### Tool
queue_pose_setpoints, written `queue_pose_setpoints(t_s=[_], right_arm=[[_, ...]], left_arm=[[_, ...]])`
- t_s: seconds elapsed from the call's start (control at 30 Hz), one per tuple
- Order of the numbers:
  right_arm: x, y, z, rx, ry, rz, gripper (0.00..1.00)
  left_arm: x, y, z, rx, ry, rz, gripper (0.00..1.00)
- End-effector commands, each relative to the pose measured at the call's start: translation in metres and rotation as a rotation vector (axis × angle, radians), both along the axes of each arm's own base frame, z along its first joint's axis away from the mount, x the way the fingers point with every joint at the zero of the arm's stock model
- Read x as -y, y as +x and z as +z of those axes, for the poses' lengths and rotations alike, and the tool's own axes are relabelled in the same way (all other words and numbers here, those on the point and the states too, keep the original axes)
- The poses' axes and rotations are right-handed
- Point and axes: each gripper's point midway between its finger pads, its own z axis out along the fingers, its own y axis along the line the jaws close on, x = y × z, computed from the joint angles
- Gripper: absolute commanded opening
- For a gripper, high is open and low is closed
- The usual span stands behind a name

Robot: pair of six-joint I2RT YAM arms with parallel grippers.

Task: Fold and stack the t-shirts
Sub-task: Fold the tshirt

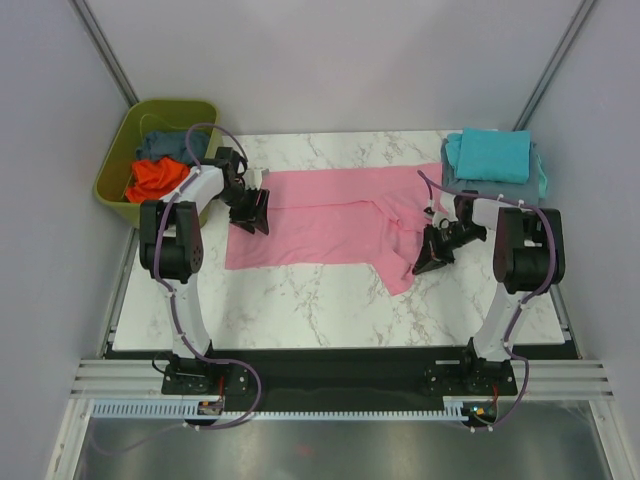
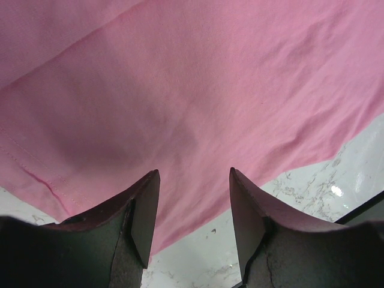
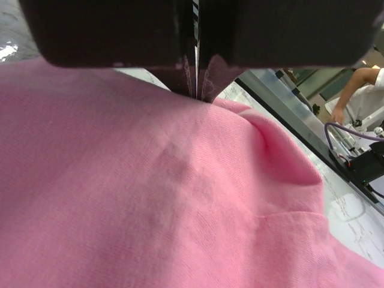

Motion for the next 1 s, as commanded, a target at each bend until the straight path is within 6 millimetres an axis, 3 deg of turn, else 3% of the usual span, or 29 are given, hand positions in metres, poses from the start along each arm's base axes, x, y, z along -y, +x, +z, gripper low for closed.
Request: queue_pose_setpoints(t_s=[0.0, 0.1, 0.23, 0.6, 0.63, 0.67, 0.77, 0.97], right_arm=[[0.0, 0.005, 0.021, 0.063, -0.002, 0.008, 0.0], [-0.004, -0.011, 0.037, 0.048, 0.012, -0.009, 0.0], [-0.009, -0.043, 0.042, -0.024, 0.037, -0.023, 0.0], [-0.022, -0.072, 0.051, -0.067, 0.079, -0.054, 0.0], [-0.021, -0.072, 0.051, -0.069, 0.078, -0.058, 0.07], [-0.021, -0.072, 0.052, -0.066, 0.077, -0.06, 0.26], [-0.023, -0.06, 0.064, -0.016, 0.095, -0.049, 0.49], [-0.016, -0.017, 0.09, 0.13, 0.087, -0.072, 0.53]], left_arm=[[0.002, 0.01, 0.006, 0.018, -0.007, 0.024, 0.57], [0.003, 0.013, 0.008, 0.026, -0.013, 0.021, 0.57], [0.005, 0.017, 0.011, 0.036, -0.023, 0.024, 0.57], [0.006, 0.022, 0.022, 0.062, -0.029, 0.021, 0.57], [0.005, 0.023, 0.024, 0.068, -0.029, 0.023, 0.57], [0.006, 0.022, 0.024, 0.069, -0.027, 0.02, 0.57], [0.006, 0.02, 0.029, 0.079, -0.029, 0.017, 0.57], [0.001, 0.015, 0.037, 0.105, -0.006, 0.012, 0.58]])
